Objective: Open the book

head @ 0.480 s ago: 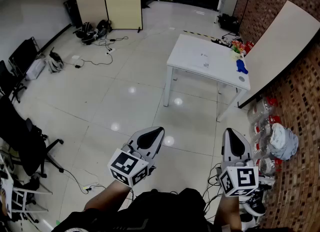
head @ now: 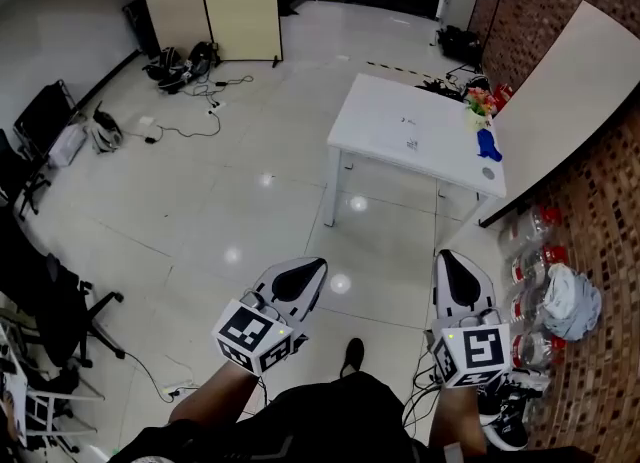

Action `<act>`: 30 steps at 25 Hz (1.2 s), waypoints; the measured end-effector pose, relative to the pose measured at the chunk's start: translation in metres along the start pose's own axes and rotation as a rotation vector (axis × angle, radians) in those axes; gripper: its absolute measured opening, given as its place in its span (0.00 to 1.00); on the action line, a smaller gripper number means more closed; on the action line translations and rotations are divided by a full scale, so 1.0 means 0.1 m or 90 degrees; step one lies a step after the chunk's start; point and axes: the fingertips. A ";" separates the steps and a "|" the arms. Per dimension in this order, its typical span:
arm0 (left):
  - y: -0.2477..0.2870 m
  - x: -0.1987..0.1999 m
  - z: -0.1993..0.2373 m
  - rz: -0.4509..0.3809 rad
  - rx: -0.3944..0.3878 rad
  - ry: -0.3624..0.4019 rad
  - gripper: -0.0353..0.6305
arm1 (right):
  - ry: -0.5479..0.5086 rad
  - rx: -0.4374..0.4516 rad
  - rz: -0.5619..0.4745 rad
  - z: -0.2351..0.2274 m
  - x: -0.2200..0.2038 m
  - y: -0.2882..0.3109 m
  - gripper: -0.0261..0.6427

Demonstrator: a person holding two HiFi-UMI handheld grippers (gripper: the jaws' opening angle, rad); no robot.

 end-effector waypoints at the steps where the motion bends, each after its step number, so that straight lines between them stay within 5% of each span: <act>1: 0.11 0.03 0.10 0.001 0.007 -0.004 0.05 | 0.004 0.002 -0.004 -0.07 0.01 0.14 0.04; 13: 1.53 0.28 1.30 0.024 0.059 -0.009 0.05 | -0.011 0.042 0.003 -0.84 -0.15 1.82 0.04; 22: 2.29 0.26 2.45 0.027 0.045 -0.025 0.05 | -0.015 0.049 0.040 -0.84 -0.41 3.15 0.04; 30: 2.54 0.26 3.63 0.054 -0.005 -0.025 0.05 | -0.038 0.054 0.108 -0.31 -0.51 4.37 0.04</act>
Point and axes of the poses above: the fingertips, and each gripper's own axes: y forward along the fingers, z to its left, x out of its top, and after that the axes turned 13 degrees about -x, right-handed
